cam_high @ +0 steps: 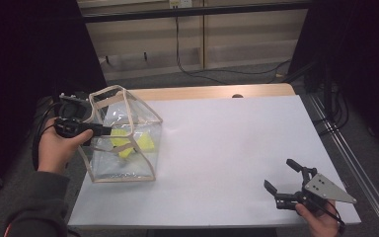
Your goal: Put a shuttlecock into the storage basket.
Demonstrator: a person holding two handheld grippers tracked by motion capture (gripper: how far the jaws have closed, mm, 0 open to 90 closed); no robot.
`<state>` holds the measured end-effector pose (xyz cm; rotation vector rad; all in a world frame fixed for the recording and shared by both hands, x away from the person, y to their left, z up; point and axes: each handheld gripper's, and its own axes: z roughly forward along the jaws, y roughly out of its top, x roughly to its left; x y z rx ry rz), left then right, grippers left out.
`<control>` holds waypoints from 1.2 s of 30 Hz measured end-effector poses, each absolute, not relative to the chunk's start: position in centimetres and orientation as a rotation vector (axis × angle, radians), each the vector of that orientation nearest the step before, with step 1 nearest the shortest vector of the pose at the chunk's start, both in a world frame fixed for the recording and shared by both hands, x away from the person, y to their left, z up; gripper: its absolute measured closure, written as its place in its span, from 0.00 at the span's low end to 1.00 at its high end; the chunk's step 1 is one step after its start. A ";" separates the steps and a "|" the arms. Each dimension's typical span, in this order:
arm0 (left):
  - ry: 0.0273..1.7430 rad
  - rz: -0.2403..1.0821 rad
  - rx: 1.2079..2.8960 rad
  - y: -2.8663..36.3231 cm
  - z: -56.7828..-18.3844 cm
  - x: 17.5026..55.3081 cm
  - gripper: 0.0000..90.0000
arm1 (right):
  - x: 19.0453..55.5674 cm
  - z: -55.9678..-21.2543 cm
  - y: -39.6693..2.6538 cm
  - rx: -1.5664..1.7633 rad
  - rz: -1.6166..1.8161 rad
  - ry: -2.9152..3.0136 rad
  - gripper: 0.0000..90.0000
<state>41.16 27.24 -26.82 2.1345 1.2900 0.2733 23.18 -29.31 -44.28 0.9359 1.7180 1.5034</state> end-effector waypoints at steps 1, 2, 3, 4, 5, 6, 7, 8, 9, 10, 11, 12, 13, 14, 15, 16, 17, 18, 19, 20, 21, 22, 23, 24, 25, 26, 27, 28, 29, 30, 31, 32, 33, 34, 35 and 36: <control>1.293 0.268 2.131 27.2 -26.7 41.1 0.63 | 23.2 -44.3 -29.3 0.936 1.503 1.718 0.02; 1.291 0.268 2.131 27.2 -26.7 41.1 0.61 | 23.2 -44.3 -29.3 0.940 1.501 1.720 0.02; 1.286 0.271 2.133 27.2 -26.5 41.1 0.59 | 23.2 -44.3 -29.4 0.939 1.502 1.719 0.02; 1.278 0.267 2.135 27.2 -26.4 41.0 0.59 | 23.2 -44.3 -29.4 0.938 1.502 1.719 0.02; 1.271 0.270 2.128 27.1 -26.2 41.0 0.58 | 23.2 -44.3 -29.4 0.938 1.501 1.718 0.02; 1.267 0.271 2.124 27.0 -26.1 41.0 0.56 | 23.2 -44.3 -29.4 0.938 1.501 1.719 0.02; 1.260 0.267 2.122 26.9 -25.9 40.9 0.55 | 23.2 -44.3 -29.4 0.937 1.500 1.719 0.02; 1.255 0.268 2.118 26.8 -25.7 40.9 0.54 | 23.2 -44.3 -29.4 0.937 1.501 1.719 0.02; 1.254 0.268 2.109 26.7 -25.6 40.8 0.52 | 23.2 -44.3 -29.4 0.938 1.499 1.719 0.02; 1.242 0.266 2.109 26.6 -25.4 40.7 0.50 | 23.2 -44.3 -29.4 0.940 1.500 1.718 0.02; 1.235 0.263 2.100 26.5 -25.2 40.7 0.49 | 23.1 -44.3 -29.4 0.939 1.502 1.718 0.02; 1.223 0.260 2.107 26.3 -25.1 40.6 0.49 | 23.1 -44.3 -29.5 0.941 1.502 1.717 0.02; 1.216 0.262 2.106 26.2 -24.9 40.5 0.48 | 23.1 -44.3 -29.5 0.940 1.502 1.716 0.02; 1.206 0.263 2.105 26.1 -24.8 40.5 0.47 | 23.1 -44.3 -29.5 0.940 1.502 1.717 0.02; 1.198 0.253 2.103 25.9 -24.7 40.5 0.45 | 23.1 -44.3 -29.5 0.941 1.503 1.717 0.02; 1.192 0.250 2.101 25.8 -24.7 40.4 0.44 | 23.1 -44.2 -29.5 0.938 1.505 1.716 0.02; 1.189 0.246 2.096 25.7 -24.6 40.4 0.44 | 23.1 -44.2 -29.4 0.937 1.506 1.717 0.02; 1.185 0.238 2.097 25.6 -24.6 40.4 0.42 | 23.1 -44.2 -29.4 0.938 1.506 1.717 0.02; 1.182 0.236 2.093 25.5 -24.6 40.3 0.40 | 23.1 -44.2 -29.4 0.938 1.505 1.718 0.02; 1.179 0.235 2.089 25.5 -24.5 40.3 0.39 | 23.1 -44.2 -29.4 0.939 1.505 1.718 0.02; 1.167 0.225 2.094 25.4 -24.5 40.2 0.38 | 23.1 -44.2 -29.4 0.938 1.505 1.717 0.02; 1.164 0.229 2.090 25.3 -24.5 40.1 0.36 | 23.1 -44.2 -29.4 0.938 1.506 1.717 0.02; 1.160 0.227 2.086 25.2 -24.4 40.1 0.35 | 23.1 -44.2 -29.4 0.939 1.506 1.717 0.02; 1.153 0.223 2.086 25.1 -24.4 40.0 0.34 | 23.1 -44.2 -29.4 0.942 1.506 1.717 0.02; 1.147 0.213 2.083 25.1 -24.4 40.0 0.32 | 23.1 -44.3 -29.4 0.942 1.506 1.718 0.02; 1.142 0.215 2.075 25.0 -24.4 39.9 0.30 | 23.1 -44.3 -29.4 0.940 1.505 1.718 0.02; 1.135 0.209 2.072 25.0 -24.3 39.9 0.29 | 23.1 -44.2 -29.4 0.938 1.505 1.717 0.02; 1.127 0.207 2.066 25.0 -24.3 39.8 0.28 | 23.1 -44.2 -29.4 0.938 1.505 1.717 0.02; 1.119 0.201 2.056 24.9 -24.3 39.7 0.26 | 23.1 -44.2 -29.4 0.939 1.505 1.717 0.02; 1.109 0.198 2.055 24.9 -24.3 39.6 0.25 | 23.1 -44.2 -29.4 0.939 1.505 1.717 0.02; 1.096 0.194 2.056 24.9 -24.2 39.6 0.25 | 23.1 -44.2 -29.4 0.940 1.504 1.717 0.02; 1.091 0.193 2.049 24.8 -24.2 39.5 0.24 | 23.1 -44.2 -29.4 0.940 1.504 1.717 0.02; 1.087 0.191 2.043 24.7 -24.2 39.4 0.23 | 23.1 -44.3 -29.4 0.939 1.504 1.717 0.02; 1.081 0.188 2.037 24.7 -24.1 39.4 0.23 | 23.1 -44.3 -29.4 0.939 1.504 1.717 0.02; 1.075 0.178 2.034 24.6 -24.1 39.3 0.23 | 23.1 -44.2 -29.4 0.940 1.502 1.717 0.02; 1.067 0.169 2.032 24.5 -24.1 39.3 0.22 | 23.1 -44.2 -29.4 0.940 1.501 1.717 0.02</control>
